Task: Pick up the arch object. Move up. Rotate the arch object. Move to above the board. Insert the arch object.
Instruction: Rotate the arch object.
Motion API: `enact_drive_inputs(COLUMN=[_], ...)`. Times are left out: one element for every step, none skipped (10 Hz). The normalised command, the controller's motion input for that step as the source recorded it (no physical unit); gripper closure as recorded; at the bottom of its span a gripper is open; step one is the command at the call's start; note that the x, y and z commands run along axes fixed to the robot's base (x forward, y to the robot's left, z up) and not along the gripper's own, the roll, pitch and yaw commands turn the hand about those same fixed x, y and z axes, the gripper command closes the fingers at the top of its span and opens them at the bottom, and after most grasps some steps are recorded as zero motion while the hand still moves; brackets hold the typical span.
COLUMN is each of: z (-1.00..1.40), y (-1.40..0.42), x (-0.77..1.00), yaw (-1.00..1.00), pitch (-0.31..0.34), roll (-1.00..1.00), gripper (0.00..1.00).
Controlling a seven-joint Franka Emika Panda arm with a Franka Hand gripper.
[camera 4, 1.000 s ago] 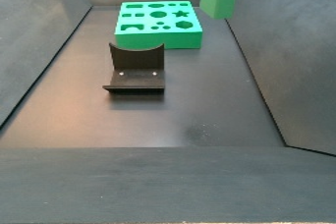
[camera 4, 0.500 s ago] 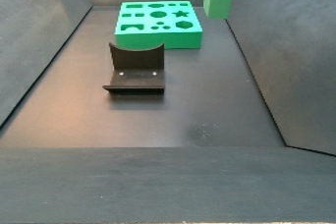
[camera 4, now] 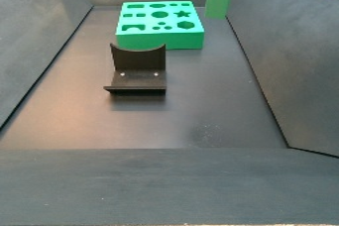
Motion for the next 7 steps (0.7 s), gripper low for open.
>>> enact_drive_inputs(z=[0.00, 0.00, 0.00, 0.00, 0.00, 0.00, 0.00], y=[0.00, 0.00, 0.00, 0.00, 0.00, 0.00, 0.00], x=[0.01, 0.01, 0.01, 0.01, 0.01, 0.01, 0.01], yaw=[-1.00, -1.00, -1.00, -1.00, -1.00, -1.00, -0.86], pitch=[0.006, 0.007, 0.008, 0.009, 0.012, 0.015, 0.015], roll=[0.00, 0.00, 0.00, 0.00, 0.00, 0.00, 0.00], gripper=[1.00, 1.00, 1.00, 1.00, 1.00, 1.00, 1.00])
